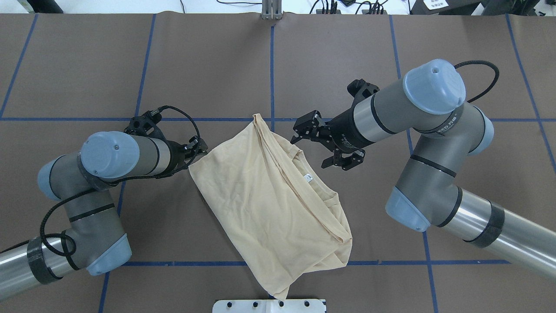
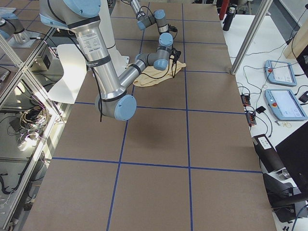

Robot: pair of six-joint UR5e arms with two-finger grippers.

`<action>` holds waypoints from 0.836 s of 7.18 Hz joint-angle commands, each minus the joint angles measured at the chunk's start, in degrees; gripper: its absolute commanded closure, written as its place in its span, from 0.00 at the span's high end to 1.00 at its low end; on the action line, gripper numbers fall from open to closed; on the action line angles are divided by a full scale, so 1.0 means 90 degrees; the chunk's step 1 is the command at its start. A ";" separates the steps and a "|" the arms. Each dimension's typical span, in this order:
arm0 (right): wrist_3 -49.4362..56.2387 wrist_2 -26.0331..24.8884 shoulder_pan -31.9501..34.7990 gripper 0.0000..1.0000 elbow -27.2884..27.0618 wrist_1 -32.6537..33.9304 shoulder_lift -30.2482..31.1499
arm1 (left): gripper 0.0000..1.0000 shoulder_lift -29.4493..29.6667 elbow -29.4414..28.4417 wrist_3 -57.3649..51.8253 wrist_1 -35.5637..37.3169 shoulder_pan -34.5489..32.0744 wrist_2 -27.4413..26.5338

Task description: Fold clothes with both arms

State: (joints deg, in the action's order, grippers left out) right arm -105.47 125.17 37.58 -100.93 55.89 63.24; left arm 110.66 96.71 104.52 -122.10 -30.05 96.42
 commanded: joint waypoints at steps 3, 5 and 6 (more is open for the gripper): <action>0.0010 -0.0001 -0.0006 1.00 0.0003 0.0000 0.0024 | 0.74 0.0097 -0.0188 -0.0002 0.0012 0.0038 0.0000; 0.0010 -0.0001 -0.0006 1.00 0.0003 0.0000 0.0024 | 0.74 0.0117 -0.0257 -0.0002 0.0011 0.0048 0.0000; 0.0000 -0.0001 -0.0006 1.00 0.0003 0.0000 0.0024 | 0.74 0.0107 -0.0257 -0.0002 0.0012 0.0048 0.0000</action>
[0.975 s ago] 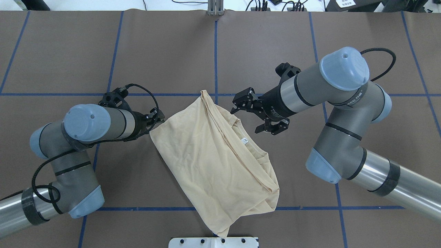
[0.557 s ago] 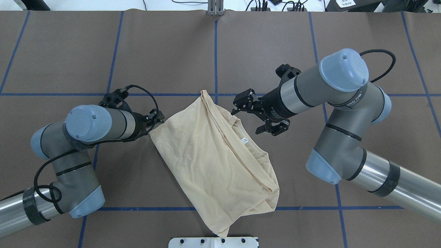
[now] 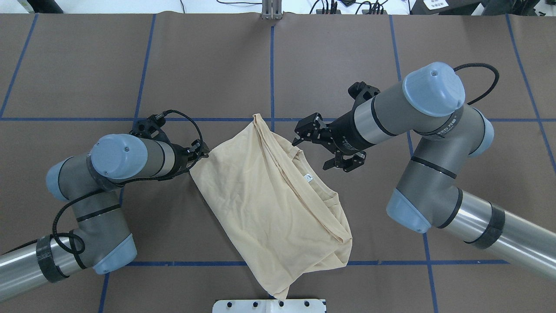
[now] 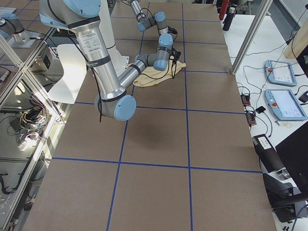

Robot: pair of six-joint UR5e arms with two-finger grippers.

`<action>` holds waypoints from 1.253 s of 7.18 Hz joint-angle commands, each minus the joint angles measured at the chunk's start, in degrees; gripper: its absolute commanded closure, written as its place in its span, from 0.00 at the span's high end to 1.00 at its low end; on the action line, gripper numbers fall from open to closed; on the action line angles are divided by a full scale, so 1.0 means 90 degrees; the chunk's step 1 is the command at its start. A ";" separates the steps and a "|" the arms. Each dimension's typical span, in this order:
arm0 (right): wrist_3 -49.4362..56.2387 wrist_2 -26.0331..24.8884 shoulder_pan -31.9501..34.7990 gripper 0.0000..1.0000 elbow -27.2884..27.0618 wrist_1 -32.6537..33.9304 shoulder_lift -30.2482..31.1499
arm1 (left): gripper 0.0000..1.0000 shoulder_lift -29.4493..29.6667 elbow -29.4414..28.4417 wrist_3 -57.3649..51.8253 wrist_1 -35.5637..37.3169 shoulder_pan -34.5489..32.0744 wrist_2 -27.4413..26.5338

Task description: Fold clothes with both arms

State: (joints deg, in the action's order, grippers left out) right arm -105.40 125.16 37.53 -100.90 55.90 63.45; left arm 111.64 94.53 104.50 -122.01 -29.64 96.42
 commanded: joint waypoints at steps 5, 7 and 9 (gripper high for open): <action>0.0002 0.0000 0.0010 1.00 0.0000 0.0000 0.0020 | 0.35 0.0008 -0.0005 0.0000 0.0003 0.0002 0.0039; -0.0008 0.0000 0.0010 1.00 0.0010 0.0000 0.0020 | 0.00 -0.0002 0.0073 0.0000 0.0012 -0.0017 0.0058; 0.0002 0.0000 0.0039 1.00 0.0000 0.0000 0.0030 | 0.00 0.0008 0.0083 0.0000 0.0012 -0.0056 0.0059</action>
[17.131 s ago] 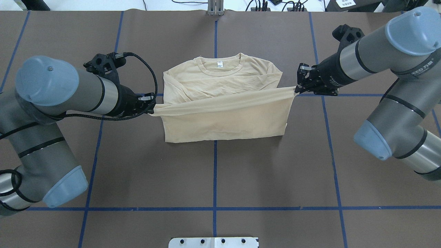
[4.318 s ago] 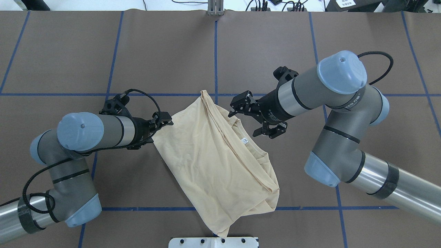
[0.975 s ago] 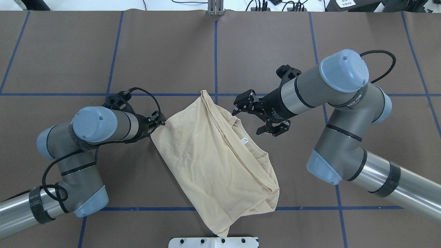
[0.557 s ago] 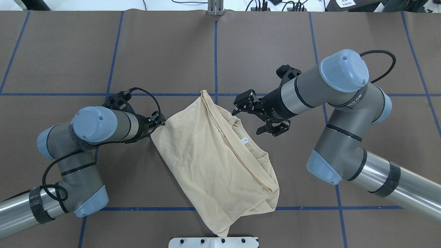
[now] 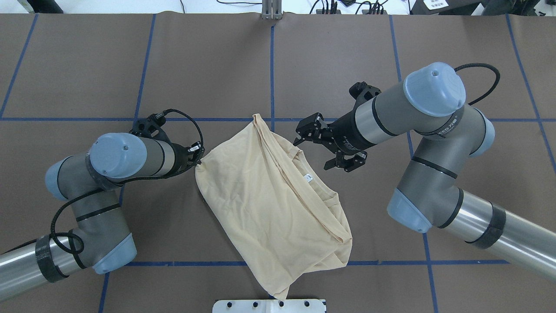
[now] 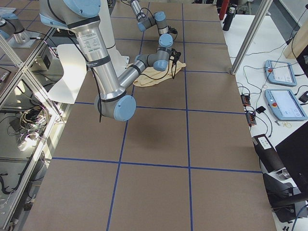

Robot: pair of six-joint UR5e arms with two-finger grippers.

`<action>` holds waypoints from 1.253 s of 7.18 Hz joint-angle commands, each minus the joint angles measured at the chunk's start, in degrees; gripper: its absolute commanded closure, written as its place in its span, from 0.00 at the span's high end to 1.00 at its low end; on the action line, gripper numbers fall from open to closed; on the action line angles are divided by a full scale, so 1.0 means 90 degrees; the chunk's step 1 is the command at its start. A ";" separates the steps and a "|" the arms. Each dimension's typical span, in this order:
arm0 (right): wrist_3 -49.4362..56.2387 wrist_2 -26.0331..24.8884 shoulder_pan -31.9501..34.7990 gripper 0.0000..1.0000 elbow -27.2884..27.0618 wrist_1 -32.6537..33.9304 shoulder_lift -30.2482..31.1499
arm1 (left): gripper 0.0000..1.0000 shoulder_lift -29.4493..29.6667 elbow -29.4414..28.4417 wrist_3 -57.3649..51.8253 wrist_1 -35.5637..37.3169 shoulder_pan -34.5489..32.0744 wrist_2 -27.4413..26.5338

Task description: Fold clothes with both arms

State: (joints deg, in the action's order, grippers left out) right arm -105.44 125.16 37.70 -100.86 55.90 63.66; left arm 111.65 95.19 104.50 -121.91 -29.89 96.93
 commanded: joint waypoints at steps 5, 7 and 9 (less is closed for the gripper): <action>0.0075 -0.0020 0.0390 1.00 -0.0014 0.0000 0.0085 | 0.00 0.1243 -0.1314 0.0000 -0.0018 -0.0984 0.0002; 0.0182 -0.0039 0.0439 1.00 -0.0004 0.0000 0.0105 | 0.00 0.1820 -0.1970 0.0107 -0.0086 -0.1034 -0.0008; 0.0192 -0.0087 0.0459 1.00 -0.0014 0.0000 0.0163 | 0.00 0.2280 -0.2576 0.0127 -0.0242 -0.1024 -0.0018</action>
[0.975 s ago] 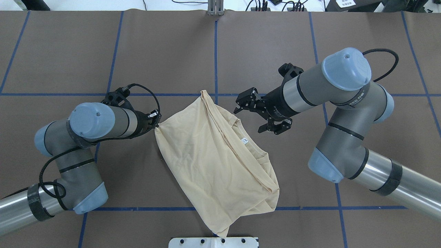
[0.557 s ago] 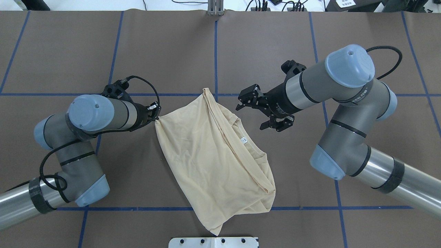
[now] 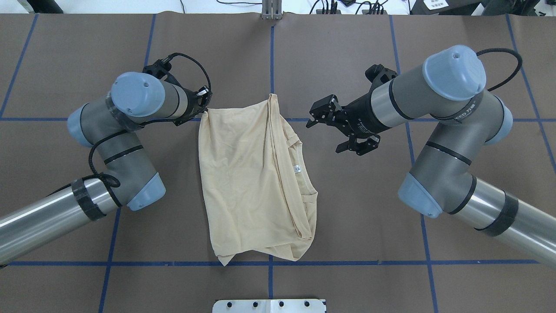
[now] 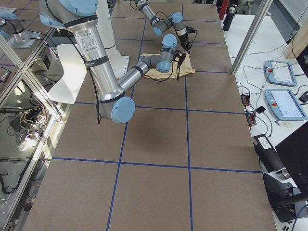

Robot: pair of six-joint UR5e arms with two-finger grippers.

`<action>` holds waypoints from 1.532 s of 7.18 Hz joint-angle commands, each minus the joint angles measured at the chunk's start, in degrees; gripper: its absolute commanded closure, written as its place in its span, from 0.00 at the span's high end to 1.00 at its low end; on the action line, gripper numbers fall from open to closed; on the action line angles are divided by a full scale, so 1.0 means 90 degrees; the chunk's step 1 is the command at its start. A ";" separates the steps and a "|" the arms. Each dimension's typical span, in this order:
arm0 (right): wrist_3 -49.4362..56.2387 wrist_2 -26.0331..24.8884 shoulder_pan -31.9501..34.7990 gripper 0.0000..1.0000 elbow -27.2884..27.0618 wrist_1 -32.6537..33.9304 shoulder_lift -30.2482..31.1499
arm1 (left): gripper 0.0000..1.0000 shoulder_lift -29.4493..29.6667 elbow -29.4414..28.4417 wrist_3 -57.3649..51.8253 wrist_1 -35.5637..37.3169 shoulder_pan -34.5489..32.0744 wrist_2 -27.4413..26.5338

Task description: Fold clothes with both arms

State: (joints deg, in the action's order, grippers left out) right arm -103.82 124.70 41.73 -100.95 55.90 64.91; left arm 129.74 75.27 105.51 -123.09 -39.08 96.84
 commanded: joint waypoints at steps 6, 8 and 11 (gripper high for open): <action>0.0168 -0.0115 -0.0018 1.00 0.0005 0.0000 0.0073 | 0.00 0.0282 -0.0776 -0.0054 -0.0590 -0.0345 -0.0027; 0.0585 -0.0289 -0.0037 1.00 -0.0043 0.0039 0.0035 | 1.00 0.0282 -0.0689 -0.0141 -0.0552 -0.0355 -0.0017; 0.1773 -0.1352 -0.0660 1.00 -0.0072 0.1018 -0.0207 | 1.00 -0.0203 0.0515 -0.1035 0.0146 -0.0501 0.0225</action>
State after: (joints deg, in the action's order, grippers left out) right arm -93.60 116.50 38.32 -101.32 59.29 64.78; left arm 130.54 73.70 100.77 -125.94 -43.11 97.47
